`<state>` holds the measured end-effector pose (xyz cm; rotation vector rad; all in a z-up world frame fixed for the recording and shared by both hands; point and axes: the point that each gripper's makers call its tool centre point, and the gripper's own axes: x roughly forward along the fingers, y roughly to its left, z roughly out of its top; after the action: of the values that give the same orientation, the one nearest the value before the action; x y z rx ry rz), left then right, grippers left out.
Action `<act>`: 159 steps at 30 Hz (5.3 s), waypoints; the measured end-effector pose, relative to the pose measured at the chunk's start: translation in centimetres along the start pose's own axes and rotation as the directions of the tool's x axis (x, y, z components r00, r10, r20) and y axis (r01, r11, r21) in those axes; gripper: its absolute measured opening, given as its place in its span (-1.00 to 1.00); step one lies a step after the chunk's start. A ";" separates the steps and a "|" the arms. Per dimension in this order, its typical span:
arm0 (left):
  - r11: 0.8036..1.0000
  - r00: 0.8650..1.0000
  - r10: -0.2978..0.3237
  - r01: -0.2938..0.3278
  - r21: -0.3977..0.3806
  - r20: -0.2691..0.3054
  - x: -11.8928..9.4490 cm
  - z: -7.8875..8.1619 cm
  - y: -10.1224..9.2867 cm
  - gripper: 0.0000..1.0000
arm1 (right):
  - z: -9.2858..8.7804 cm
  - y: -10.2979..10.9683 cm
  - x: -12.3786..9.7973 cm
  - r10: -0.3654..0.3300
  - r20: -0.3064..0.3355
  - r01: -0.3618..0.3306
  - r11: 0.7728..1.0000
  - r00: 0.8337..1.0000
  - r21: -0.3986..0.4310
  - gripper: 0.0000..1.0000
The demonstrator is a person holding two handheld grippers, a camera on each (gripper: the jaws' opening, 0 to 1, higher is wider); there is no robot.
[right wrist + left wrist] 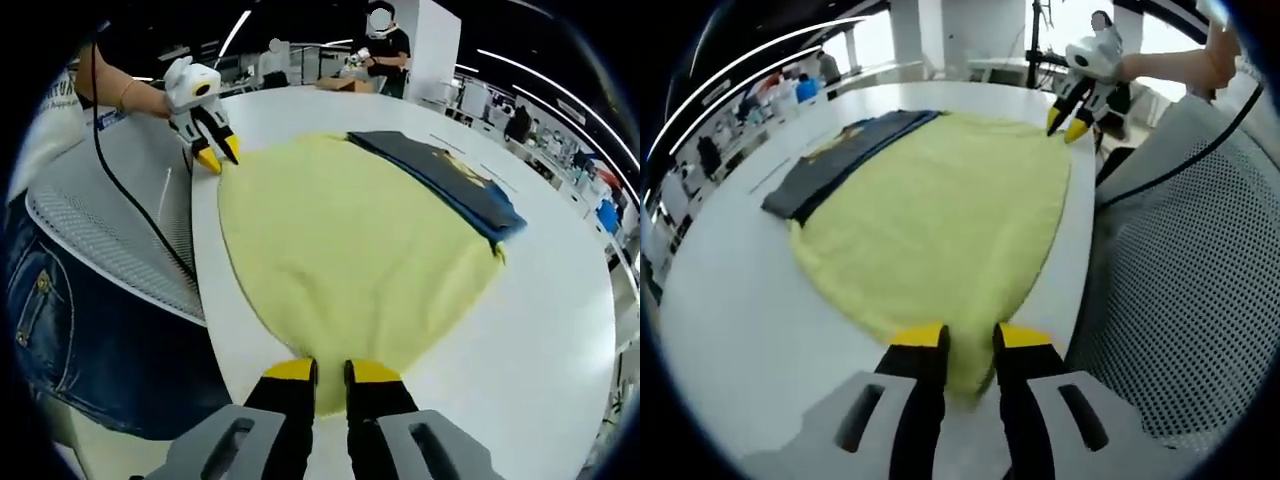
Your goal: Fold the garment on the visible template until the final outline fits inside the template.
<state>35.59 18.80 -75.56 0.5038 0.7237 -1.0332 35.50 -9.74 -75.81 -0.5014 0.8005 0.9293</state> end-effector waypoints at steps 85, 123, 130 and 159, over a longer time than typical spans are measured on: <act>0.996 0.997 -0.056 0.052 -0.075 -0.060 -7.2 1.2 -4.1 -0.99 | 3.5 5.2 -6.4 0.145 0.032 -0.145 0.989 0.989 -0.015 -1.00; 1.000 1.000 -0.003 0.003 0.008 -0.027 -7.5 6.9 3.6 -0.99 | 9.5 -2.1 -6.8 0.002 0.132 0.009 0.996 0.991 -0.085 -1.00; 0.999 1.000 0.009 -0.009 0.032 -0.028 -7.3 7.9 5.1 -0.99 | 10.5 -3.2 -6.8 -0.012 0.138 0.026 0.995 0.990 -0.097 -1.00; 0.992 0.996 0.092 -0.091 0.092 -0.010 -7.4 11.5 10.8 -0.99 | 14.7 -9.2 -6.7 -0.116 0.203 0.146 0.980 0.972 -0.137 -1.00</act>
<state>46.35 19.95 -61.94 0.6188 0.6623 -0.9807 46.63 -7.79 -61.07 -0.5791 0.5162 0.9043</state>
